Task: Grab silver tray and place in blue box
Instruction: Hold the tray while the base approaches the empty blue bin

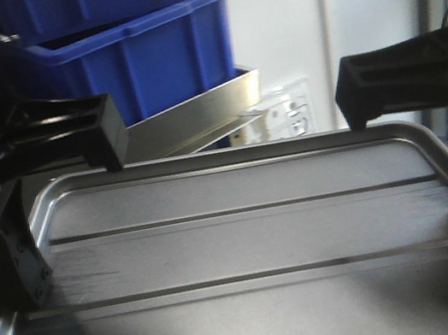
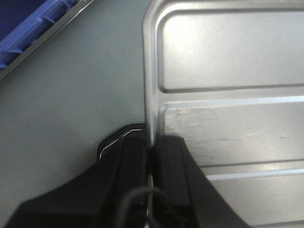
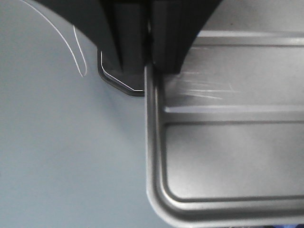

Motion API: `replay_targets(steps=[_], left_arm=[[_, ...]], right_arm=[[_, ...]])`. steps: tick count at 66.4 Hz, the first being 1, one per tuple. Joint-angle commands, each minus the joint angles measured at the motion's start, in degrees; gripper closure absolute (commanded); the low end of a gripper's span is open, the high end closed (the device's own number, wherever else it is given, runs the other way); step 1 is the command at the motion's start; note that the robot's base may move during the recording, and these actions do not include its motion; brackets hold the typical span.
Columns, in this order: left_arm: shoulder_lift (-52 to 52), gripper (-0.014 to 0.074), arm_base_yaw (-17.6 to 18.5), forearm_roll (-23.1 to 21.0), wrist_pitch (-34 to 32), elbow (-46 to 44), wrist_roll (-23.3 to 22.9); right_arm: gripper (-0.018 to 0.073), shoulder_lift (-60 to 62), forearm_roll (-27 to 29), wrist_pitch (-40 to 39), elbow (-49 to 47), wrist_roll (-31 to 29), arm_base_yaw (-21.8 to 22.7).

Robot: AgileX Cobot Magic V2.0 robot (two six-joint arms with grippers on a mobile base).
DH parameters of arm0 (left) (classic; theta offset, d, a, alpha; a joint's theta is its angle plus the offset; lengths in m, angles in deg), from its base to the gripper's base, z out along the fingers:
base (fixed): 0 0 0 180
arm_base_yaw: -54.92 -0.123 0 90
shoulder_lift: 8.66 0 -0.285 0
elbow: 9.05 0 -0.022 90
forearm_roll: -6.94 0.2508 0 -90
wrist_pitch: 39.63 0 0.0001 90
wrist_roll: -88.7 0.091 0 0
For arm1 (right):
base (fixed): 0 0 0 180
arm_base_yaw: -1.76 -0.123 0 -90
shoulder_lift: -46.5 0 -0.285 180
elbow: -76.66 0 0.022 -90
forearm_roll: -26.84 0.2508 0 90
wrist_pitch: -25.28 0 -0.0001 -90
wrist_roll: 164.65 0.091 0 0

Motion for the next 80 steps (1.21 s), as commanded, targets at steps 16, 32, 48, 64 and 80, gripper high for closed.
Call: replay_targets(steps=[16, 32, 48, 64, 80], left_arm=[[-1.4, 0.0612, 0.4, 1.4, 0.0, -1.5, 0.1], [-1.4, 0.0612, 0.4, 1.4, 0.0, -1.5, 0.1], [-1.4, 0.0612, 0.4, 1.4, 0.0, -1.5, 0.1], [-1.4, 0.0612, 0.4, 1.4, 0.0, -1.5, 0.1], [-1.4, 0.0612, 0.4, 1.4, 0.0, -1.5, 0.1]], right_arm=[[0.0501, 1.4, -2.1, -1.1, -1.4, 0.0, 0.2], [0.0501, 1.4, -2.1, -1.1, -1.4, 0.0, 0.2], [0.0501, 1.4, -2.1, -1.1, -1.4, 0.0, 0.2], [0.0501, 1.4, -2.1, -1.1, -1.4, 0.0, 0.2], [0.0501, 1.4, -2.1, -1.1, -1.4, 0.0, 0.2]])
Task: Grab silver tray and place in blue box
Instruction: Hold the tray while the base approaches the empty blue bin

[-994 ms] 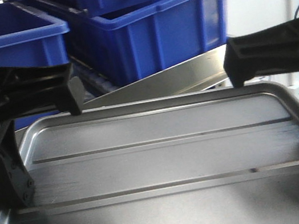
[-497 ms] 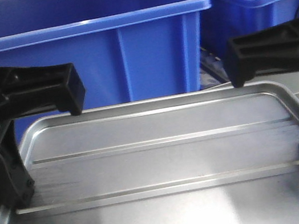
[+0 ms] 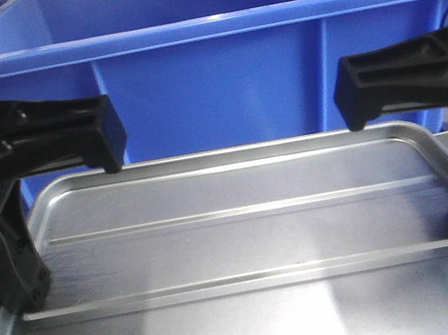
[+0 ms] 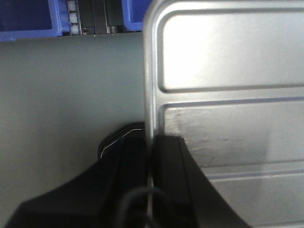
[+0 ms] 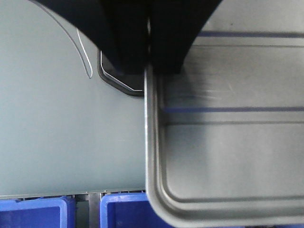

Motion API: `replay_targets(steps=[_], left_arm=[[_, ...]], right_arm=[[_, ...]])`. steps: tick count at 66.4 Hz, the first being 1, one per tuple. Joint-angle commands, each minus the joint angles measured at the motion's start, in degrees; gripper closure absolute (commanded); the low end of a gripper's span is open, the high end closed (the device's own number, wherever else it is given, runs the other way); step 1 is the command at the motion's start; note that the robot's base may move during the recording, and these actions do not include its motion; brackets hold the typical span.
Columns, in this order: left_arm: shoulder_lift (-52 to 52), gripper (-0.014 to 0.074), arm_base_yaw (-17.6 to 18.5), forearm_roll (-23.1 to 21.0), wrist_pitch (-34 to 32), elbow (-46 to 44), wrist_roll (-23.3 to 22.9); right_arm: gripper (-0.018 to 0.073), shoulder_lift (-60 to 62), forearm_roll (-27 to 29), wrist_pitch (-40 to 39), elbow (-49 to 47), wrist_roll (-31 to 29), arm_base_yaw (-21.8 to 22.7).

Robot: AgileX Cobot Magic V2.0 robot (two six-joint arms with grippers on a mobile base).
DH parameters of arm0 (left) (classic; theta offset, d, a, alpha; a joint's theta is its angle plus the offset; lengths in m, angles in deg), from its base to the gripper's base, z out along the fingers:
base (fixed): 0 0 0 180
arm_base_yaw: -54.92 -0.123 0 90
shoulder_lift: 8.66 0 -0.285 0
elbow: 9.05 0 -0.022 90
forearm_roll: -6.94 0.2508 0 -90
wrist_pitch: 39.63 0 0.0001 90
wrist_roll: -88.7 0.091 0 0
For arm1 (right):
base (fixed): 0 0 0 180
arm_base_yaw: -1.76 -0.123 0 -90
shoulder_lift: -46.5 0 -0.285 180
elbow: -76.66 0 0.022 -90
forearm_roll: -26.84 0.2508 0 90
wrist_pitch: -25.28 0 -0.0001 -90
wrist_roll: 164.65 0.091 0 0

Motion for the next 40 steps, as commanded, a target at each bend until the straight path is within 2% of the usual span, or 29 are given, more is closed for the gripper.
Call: replay_targets(steps=[1, 40], left_arm=[[-1.4, 0.0612, 0.4, 1.4, -0.3, -1.5, 0.1], [-1.4, 0.0612, 0.4, 1.4, -0.3, -1.5, 0.1]], right_arm=[[0.0501, 1.4, -2.1, -1.0, -1.4, 0.0, 0.2], [0.0501, 1.4, -2.1, -1.0, -1.4, 0.0, 0.2]])
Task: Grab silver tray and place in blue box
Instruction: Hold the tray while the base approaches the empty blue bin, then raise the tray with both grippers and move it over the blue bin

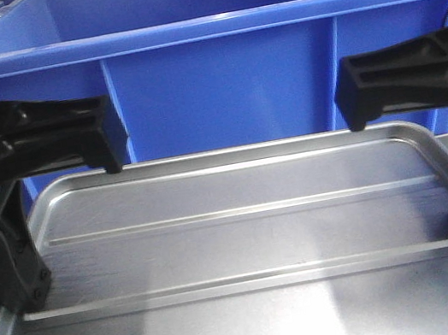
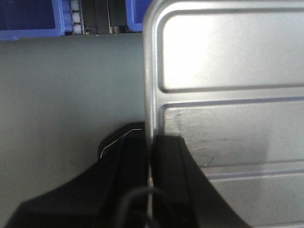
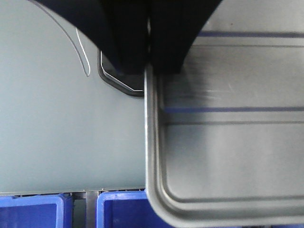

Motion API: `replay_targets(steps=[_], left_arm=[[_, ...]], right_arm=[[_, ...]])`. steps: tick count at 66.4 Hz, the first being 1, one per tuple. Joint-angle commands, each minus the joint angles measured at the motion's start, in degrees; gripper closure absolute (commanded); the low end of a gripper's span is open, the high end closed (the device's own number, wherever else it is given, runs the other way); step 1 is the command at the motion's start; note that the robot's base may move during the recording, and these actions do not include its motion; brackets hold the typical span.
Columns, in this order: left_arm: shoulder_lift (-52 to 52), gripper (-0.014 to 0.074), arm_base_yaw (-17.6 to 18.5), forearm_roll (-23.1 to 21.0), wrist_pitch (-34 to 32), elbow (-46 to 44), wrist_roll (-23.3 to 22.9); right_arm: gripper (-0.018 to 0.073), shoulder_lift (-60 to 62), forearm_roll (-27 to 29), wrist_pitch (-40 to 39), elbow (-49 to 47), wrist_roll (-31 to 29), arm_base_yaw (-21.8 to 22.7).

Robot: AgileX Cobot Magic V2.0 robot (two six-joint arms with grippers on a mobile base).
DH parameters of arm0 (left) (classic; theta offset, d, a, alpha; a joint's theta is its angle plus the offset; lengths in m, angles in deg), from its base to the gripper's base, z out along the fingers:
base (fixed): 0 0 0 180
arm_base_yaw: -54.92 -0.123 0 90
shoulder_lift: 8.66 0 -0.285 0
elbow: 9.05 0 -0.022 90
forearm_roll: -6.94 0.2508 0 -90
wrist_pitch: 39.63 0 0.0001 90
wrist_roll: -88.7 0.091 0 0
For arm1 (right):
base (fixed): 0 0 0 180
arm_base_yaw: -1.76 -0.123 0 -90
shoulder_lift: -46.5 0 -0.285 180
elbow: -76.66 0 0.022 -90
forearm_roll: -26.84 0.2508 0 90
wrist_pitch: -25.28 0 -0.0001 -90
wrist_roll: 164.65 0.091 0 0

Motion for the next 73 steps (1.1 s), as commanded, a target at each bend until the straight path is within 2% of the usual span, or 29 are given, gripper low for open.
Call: replay_targets(steps=[1, 59, 73], left_arm=[[-1.4, 0.0612, 0.4, 1.4, -0.3, -1.5, 0.1], [-1.4, 0.0612, 0.4, 1.6, -0.9, -1.5, 0.0], [-1.4, 0.0612, -2.1, 2.3, 0.1, -3.7, -0.2]], right_arm=[[0.0501, 1.4, -2.1, -1.0, -1.4, 0.0, 0.2], [0.0501, 1.4, -2.2, -1.1, -1.4, 0.0, 0.2], [0.0501, 1.4, -2.3, 1.1, -5.8, -2.7, 0.2]])
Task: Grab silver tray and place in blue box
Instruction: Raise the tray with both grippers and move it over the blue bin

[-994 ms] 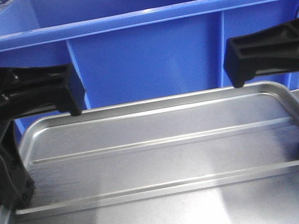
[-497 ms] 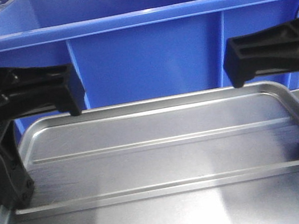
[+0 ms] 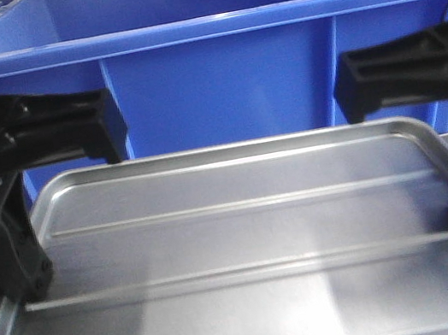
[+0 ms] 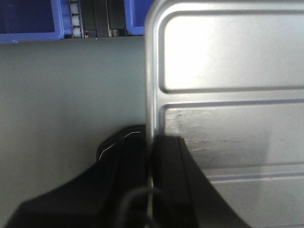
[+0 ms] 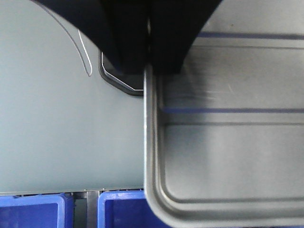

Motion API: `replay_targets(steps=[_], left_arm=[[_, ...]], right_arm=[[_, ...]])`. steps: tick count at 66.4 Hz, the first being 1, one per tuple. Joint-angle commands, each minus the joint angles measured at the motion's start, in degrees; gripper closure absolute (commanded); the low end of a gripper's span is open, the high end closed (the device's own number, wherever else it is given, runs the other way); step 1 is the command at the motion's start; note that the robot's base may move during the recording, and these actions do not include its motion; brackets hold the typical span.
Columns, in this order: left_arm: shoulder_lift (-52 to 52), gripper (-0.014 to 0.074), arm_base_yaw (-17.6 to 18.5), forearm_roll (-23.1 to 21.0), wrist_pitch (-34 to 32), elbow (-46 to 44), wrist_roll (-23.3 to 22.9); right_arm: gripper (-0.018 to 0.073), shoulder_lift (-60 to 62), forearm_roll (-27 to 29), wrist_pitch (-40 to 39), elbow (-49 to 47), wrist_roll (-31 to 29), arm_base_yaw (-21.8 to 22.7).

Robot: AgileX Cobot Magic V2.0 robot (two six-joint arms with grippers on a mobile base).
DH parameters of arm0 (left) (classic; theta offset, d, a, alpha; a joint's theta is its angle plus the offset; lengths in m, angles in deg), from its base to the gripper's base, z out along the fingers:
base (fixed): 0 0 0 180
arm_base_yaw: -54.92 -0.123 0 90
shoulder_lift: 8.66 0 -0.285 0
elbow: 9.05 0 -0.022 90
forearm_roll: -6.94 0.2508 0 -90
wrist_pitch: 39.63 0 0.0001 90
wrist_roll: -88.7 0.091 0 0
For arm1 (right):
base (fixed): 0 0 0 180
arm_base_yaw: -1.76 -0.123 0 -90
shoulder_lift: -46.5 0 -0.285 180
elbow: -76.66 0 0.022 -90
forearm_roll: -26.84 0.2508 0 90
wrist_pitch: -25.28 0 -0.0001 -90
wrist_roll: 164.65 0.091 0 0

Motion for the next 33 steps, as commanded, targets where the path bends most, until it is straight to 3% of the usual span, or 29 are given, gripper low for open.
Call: replay_targets(steps=[1, 16, 33], left_arm=[[-1.4, 0.0612, -1.3, 2.0, 0.7, -3.6, 0.1], [-1.4, 0.0612, -5.0, 1.9, 1.6, -11.1, 8.2], [-0.8, 0.0612, -11.7, 1.4, -0.8, -21.6, 16.0]], right_arm=[[0.0501, 1.4, -2.3, 0.4, -4.8, -2.4, 0.2], [0.0501, 0.6, -3.2, 2.1, -13.3, -7.5, 1.0], [0.0501, -3.9, -1.2, 1.4, -24.9, -18.4, 8.2]])
